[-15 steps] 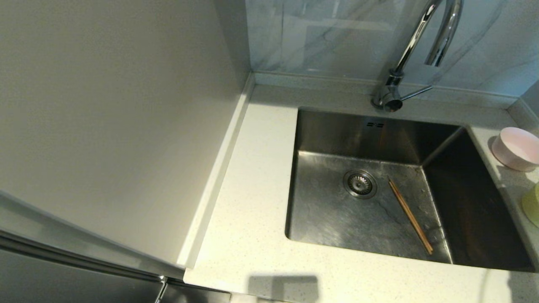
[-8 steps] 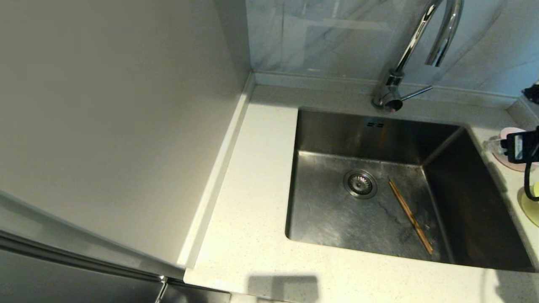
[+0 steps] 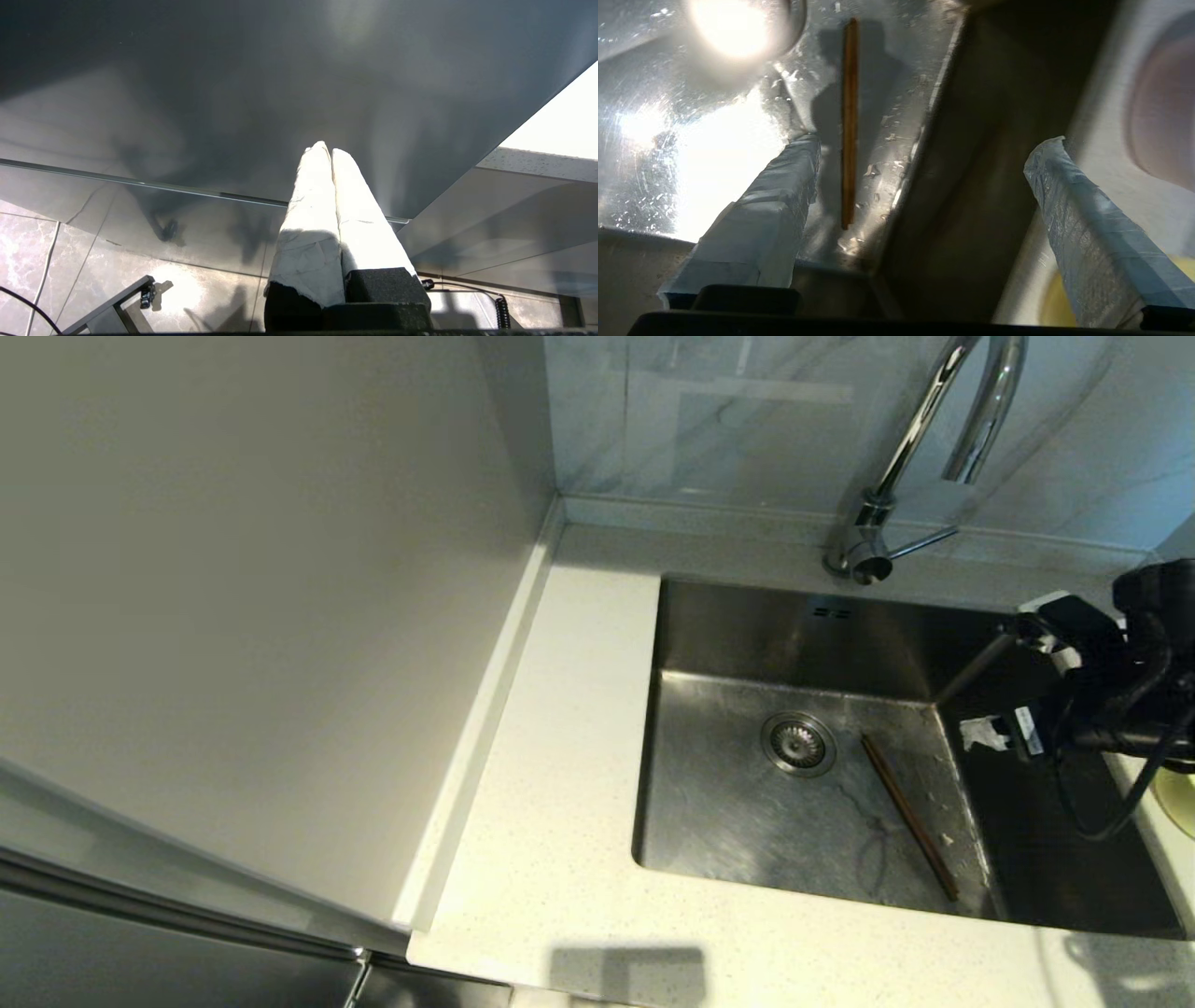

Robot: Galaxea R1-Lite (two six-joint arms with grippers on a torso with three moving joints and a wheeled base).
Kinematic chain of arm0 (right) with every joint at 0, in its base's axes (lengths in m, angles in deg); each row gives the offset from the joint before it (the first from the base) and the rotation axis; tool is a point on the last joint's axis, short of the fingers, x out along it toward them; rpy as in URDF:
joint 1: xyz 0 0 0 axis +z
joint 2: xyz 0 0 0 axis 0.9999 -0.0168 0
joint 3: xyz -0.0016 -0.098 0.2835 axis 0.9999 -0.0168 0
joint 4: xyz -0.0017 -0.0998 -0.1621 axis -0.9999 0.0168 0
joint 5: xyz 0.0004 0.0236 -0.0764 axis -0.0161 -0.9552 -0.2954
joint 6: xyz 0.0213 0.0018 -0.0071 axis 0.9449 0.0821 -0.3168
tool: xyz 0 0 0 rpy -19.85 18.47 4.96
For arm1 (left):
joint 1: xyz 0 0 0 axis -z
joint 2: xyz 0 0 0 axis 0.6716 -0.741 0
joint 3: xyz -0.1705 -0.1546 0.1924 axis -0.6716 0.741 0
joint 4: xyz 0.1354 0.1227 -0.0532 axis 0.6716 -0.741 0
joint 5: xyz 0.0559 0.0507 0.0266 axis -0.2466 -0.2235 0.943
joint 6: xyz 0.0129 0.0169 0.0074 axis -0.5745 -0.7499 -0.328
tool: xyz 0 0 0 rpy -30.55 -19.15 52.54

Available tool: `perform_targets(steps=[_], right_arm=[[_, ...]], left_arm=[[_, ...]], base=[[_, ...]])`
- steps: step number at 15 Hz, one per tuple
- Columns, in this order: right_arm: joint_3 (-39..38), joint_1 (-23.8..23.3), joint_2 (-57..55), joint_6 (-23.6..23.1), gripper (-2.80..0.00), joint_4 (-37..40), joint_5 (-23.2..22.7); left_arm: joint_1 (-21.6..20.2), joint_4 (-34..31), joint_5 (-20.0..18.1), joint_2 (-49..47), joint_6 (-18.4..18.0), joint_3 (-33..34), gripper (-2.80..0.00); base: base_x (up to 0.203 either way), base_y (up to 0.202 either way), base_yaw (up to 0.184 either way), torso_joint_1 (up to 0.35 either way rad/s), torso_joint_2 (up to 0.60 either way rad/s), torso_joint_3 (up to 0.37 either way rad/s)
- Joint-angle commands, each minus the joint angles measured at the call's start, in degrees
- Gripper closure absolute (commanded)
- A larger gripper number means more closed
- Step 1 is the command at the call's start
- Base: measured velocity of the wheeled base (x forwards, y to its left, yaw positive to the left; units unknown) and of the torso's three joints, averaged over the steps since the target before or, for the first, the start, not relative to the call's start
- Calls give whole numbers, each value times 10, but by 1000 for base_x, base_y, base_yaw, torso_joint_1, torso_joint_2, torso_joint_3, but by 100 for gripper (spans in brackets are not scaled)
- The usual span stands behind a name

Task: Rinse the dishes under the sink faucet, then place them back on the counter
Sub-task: Place the chopsticks on the bowl

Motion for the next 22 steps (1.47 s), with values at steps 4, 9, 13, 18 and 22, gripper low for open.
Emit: perform_targets(steps=[4, 9, 13, 18, 22], right_arm=[[5, 50, -103, -41, -280, -83, 28], [23, 52, -169, -79, -280, -75, 59], [148, 51, -206, -65, -280, 77, 67], [305, 34, -297, -19, -280, 244, 13], [352, 2, -341, 5, -280, 269, -19]], left_arm=[[0, 0, 1, 2, 0, 0, 0], [0, 0, 1, 2, 0, 0, 0], [0, 0, 1, 2, 0, 0, 0], [0, 0, 1, 2, 0, 0, 0], [0, 0, 1, 2, 0, 0, 0]], base=[[0, 0, 0, 0, 0, 0], [0, 0, 0, 0, 0, 0], [0, 0, 0, 0, 0, 0], [0, 0, 0, 0, 0, 0], [0, 0, 0, 0, 0, 0]])
